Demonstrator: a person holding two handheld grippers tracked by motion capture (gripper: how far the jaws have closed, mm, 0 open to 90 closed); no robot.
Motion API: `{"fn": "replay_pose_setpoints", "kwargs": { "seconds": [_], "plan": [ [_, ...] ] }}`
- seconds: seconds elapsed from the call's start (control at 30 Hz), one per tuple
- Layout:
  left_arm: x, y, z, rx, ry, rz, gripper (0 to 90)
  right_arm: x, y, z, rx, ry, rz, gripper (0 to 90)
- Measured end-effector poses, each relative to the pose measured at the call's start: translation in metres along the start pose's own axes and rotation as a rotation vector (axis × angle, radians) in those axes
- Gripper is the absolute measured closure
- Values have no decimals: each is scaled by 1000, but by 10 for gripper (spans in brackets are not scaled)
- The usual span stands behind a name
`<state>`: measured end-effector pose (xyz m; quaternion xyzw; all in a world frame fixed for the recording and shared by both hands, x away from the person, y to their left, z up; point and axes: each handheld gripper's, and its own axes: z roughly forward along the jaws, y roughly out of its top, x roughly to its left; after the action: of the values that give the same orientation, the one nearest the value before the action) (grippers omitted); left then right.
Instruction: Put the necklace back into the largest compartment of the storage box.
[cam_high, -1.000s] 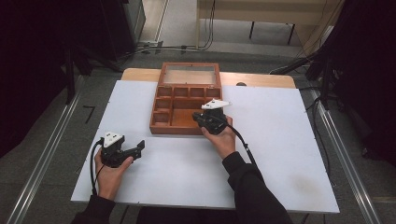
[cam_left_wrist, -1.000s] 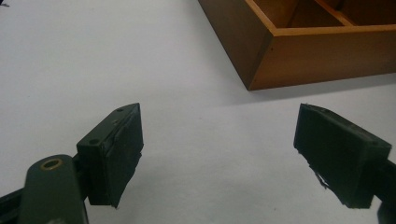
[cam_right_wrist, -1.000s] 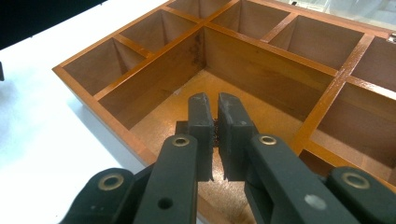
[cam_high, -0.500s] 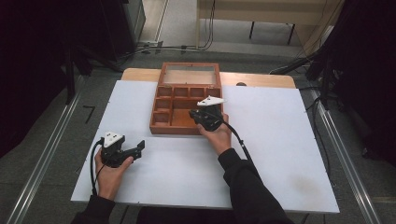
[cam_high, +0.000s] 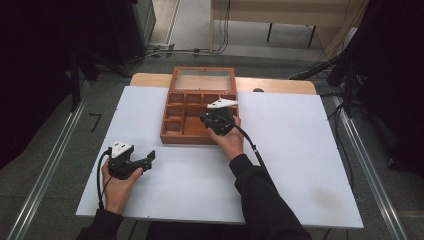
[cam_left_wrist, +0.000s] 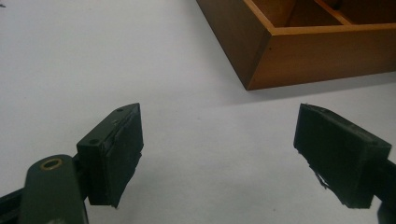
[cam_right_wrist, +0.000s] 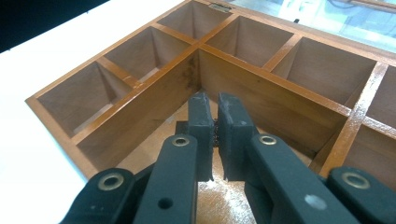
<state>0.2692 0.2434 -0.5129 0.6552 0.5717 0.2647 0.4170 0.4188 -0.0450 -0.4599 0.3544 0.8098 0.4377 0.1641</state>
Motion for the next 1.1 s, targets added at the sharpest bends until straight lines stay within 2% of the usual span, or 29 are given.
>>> {"fn": "replay_pose_setpoints", "kwargs": {
  "seconds": [0.37,0.47,0.5,0.53,0.67,0.9,1.1],
  "plan": [
    [0,0,0,1,-2,3,163,-3,4,10,10,-17,13,822],
    [0,0,1,2,-3,4,164,-4,4,13,5,-13,18,723],
    [0,0,1,2,-3,3,164,-4,4,13,5,-13,18,723],
    [1,0,1,2,-4,2,164,-3,4,13,1,-19,14,654],
    [0,0,1,2,-3,3,164,-4,3,13,10,-11,19,593],
    [1,0,0,0,-2,3,164,-4,1,9,20,9,22,530],
    [0,0,0,-4,-1,2,163,-2,0,3,24,29,18,512]
  ]
}}
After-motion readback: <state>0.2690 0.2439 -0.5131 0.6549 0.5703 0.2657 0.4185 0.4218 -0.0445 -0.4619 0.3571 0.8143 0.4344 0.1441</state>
